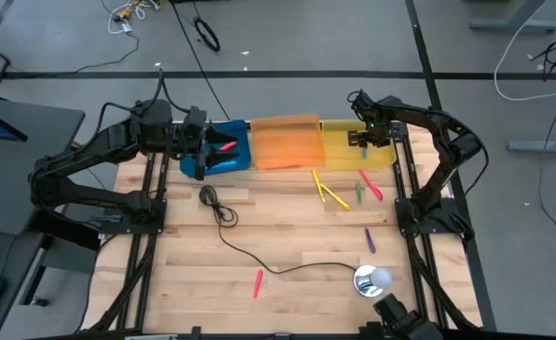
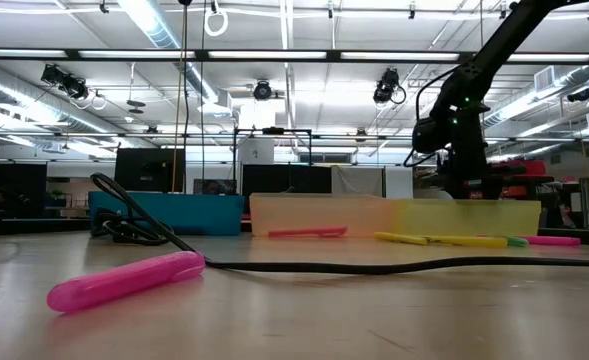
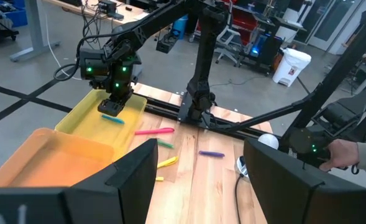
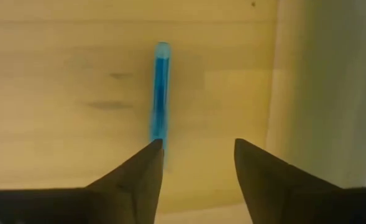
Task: Pick & Place Markers
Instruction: Put the small pink pen into the yellow bin
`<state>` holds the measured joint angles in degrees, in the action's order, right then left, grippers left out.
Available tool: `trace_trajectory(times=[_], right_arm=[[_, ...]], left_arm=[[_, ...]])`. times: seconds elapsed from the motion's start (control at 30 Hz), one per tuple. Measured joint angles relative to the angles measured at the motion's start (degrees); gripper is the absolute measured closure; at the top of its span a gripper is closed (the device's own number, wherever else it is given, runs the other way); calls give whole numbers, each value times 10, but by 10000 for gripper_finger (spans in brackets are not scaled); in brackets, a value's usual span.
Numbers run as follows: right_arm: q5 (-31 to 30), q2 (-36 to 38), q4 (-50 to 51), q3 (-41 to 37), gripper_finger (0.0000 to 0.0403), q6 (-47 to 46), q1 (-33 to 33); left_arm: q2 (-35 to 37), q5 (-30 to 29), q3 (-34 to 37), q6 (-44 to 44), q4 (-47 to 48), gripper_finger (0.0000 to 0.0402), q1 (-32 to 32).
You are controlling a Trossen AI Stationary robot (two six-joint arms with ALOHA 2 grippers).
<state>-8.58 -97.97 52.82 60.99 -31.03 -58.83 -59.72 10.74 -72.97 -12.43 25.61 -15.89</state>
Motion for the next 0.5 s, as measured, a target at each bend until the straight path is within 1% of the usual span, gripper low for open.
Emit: trace_trajectory(times=[0.3,0.43,0.5], right_arm=[[9,1,3,0,212,25,0],[32,11,3,1,214,37,0],[35,22,5,5,214,43,0]], left_arm=[[0,0,0,-10,0,158,0],[0,0,0,-71,-9,158,0],[0,0,0,-80,-11,158,0]])
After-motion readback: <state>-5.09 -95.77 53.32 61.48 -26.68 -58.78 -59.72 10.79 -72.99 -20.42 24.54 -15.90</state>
